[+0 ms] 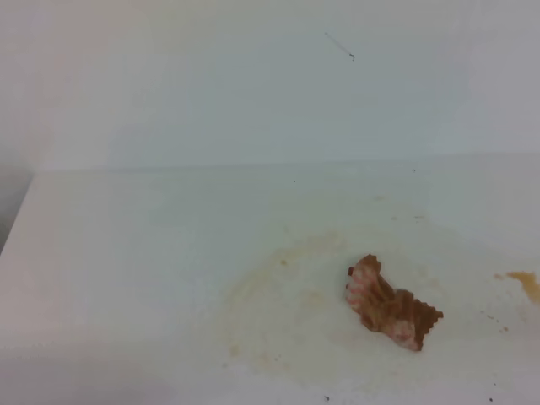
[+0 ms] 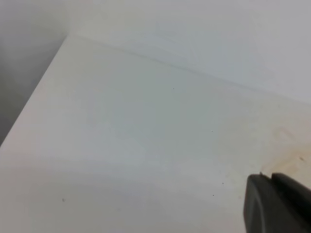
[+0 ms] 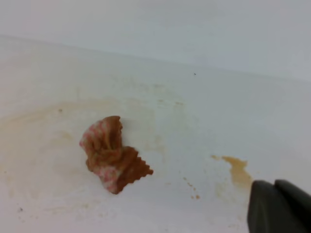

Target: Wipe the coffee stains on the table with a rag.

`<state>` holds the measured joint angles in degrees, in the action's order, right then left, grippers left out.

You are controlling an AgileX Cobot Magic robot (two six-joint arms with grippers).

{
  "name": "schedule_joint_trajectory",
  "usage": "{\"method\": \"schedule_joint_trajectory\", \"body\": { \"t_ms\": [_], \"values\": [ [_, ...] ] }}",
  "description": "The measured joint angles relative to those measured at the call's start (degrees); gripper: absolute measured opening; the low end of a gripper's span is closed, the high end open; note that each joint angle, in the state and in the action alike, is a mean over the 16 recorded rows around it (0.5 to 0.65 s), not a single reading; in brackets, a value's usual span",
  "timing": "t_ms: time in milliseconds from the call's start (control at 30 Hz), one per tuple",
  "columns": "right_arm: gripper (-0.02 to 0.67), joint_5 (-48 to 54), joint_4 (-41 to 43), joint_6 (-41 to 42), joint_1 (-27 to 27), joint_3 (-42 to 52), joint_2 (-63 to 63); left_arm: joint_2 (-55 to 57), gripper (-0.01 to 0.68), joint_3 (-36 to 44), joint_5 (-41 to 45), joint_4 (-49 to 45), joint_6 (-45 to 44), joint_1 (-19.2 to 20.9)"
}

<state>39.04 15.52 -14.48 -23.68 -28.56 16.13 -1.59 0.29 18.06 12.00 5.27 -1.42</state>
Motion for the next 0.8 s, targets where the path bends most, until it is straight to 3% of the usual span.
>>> {"method": "schedule_joint_trajectory", "body": {
  "t_ms": [800],
  "values": [
    [-0.001,1.22,-0.23,-0.06,23.06,-0.01,-8.20,0.00,-0.004,0.15,0.00,0.00,0.00,0.00]
  ]
}}
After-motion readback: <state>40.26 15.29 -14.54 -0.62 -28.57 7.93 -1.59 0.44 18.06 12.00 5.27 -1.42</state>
